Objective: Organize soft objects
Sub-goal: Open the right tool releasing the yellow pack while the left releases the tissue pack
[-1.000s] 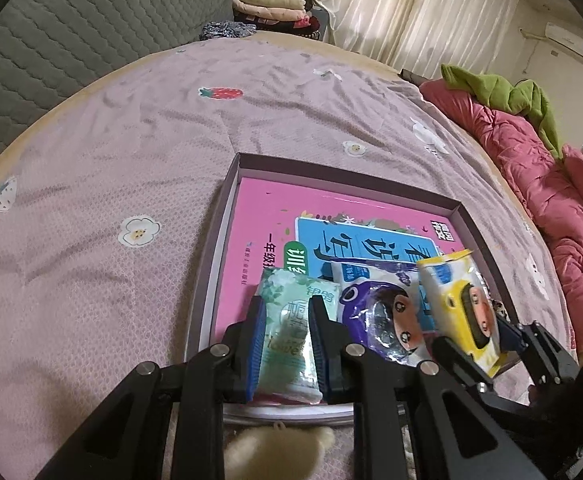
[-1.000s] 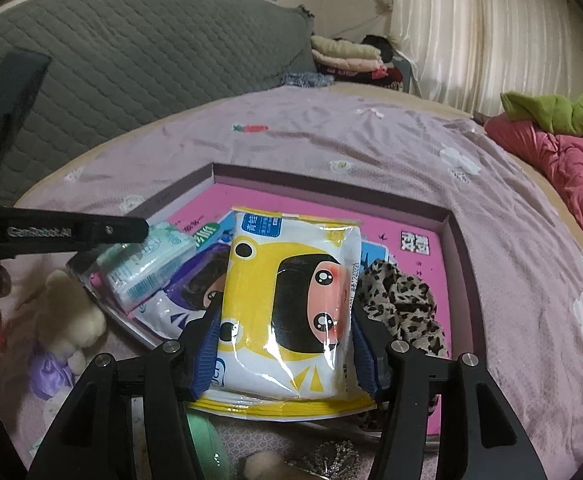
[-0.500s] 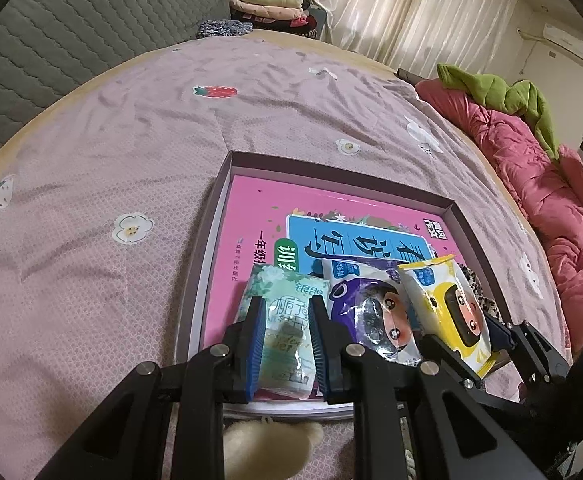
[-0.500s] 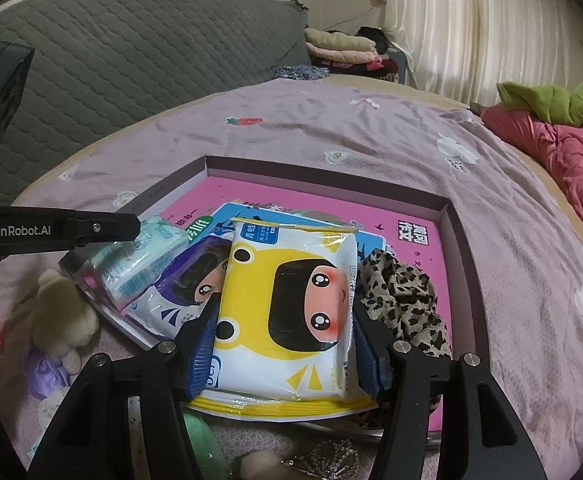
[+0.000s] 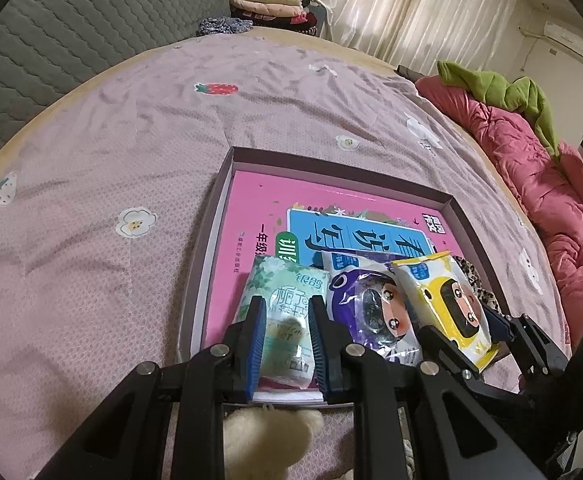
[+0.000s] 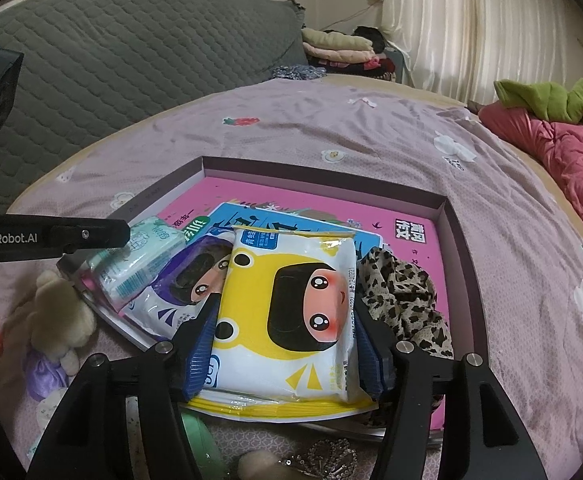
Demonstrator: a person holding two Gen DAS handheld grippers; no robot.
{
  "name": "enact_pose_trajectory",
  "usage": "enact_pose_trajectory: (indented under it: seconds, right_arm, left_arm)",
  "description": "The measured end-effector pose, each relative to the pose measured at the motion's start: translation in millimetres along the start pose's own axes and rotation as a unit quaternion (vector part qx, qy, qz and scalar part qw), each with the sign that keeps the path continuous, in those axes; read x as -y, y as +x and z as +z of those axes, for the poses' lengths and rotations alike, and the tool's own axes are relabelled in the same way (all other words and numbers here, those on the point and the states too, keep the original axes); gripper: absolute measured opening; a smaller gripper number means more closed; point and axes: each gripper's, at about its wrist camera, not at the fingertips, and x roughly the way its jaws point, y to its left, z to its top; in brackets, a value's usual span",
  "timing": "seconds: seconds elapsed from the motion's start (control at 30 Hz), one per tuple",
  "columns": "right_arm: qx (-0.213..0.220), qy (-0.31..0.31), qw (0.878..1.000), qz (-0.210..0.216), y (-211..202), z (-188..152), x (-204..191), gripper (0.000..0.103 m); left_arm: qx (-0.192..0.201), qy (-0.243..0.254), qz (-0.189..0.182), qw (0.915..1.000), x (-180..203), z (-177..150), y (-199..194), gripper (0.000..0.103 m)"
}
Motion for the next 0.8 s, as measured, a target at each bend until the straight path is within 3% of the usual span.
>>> enact_pose_trajectory:
  seconds: [0.6, 0.8]
  right_arm:
    - [0.015, -0.005, 1.000, 0.006, -8.4, 0.0, -1.4, 0.071]
    - [0.027, -0.009, 0.999, -0.020, -13.4, 1.8, 1.3, 0.071]
  left_arm:
    - [0.000, -0.004, 0.007, 1.0000, -2.3, -0.9, -8.5, 0.022]
    - [-0.001, -0.002, 0.006, 1.0000, -0.9, -1.8, -10.4, 0.022]
